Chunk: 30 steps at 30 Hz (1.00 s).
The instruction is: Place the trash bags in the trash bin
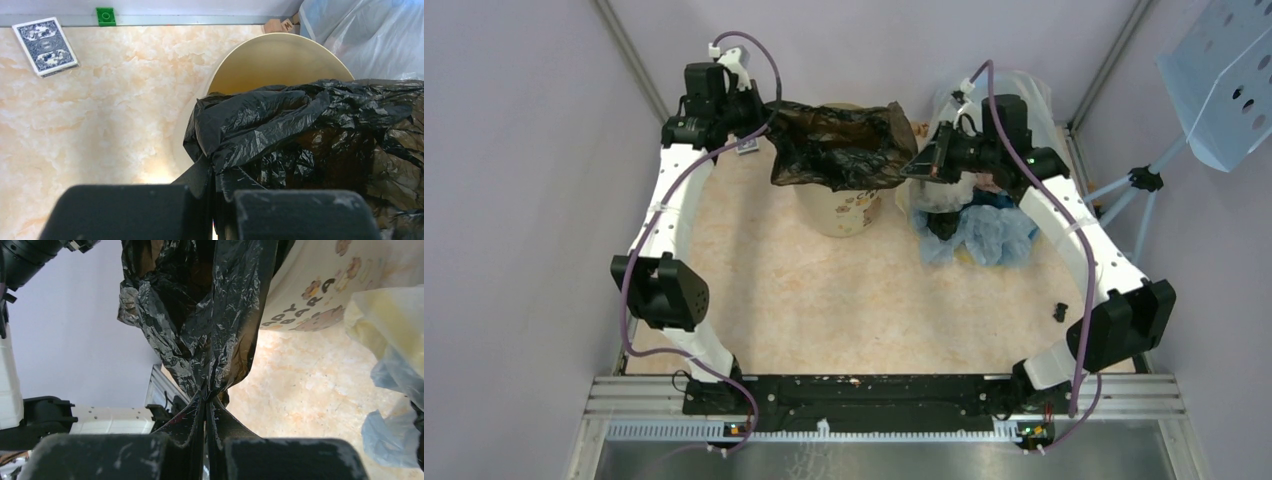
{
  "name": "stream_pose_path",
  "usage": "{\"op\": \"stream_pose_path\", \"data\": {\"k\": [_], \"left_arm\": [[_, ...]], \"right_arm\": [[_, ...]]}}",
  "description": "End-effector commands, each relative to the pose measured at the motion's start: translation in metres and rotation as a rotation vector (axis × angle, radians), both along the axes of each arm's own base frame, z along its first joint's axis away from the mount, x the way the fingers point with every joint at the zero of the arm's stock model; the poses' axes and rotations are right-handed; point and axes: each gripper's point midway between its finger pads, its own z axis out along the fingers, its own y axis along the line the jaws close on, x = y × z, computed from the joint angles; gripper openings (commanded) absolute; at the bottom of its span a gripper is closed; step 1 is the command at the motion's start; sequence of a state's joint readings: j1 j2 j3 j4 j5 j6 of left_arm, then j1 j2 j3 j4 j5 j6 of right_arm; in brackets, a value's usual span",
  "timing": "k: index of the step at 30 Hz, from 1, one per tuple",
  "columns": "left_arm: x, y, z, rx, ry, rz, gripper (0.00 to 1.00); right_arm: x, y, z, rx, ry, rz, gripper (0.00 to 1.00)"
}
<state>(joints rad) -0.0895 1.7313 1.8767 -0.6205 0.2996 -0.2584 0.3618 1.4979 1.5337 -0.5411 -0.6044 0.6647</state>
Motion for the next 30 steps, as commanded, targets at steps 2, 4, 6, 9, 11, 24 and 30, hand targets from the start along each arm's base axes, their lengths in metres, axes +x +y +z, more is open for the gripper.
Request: {"op": "stream_pose_path", "data": {"k": [2, 4, 6, 9, 11, 24, 30], "left_arm": [[0.014, -0.002, 0.012, -0.007, -0.039, -0.03, 0.0], [0.015, 0.001, 0.012, -0.005, -0.038, -0.027, 0.0], [0.016, 0.003, 0.011, 0.001, -0.041, -0.025, 0.0], [0.016, 0.007, 0.008, 0.018, -0.038, -0.017, 0.0], [0.017, 0.009, 0.002, 0.023, -0.027, -0.014, 0.0], [0.03, 0.006, -0.038, 0.0, 0.03, -0.04, 0.0], [0.037, 0.005, -0.062, -0.026, 0.073, -0.049, 0.0]], "right_arm": [[-0.007, -0.018, 0.049, 0.026, -0.12, -0.017, 0.0], [-0.008, -0.017, 0.047, 0.029, -0.116, -0.005, 0.0], [-0.009, -0.015, 0.04, 0.033, -0.104, 0.007, 0.0], [-0.008, -0.014, 0.019, 0.023, -0.07, 0.012, 0.0], [-0.009, -0.01, 0.003, 0.024, -0.044, 0.02, 0.0], [0.033, 0.006, -0.064, -0.148, -0.01, -0.026, 0.0], [0.062, 0.008, -0.06, -0.264, -0.09, -0.054, 0.09]]}}
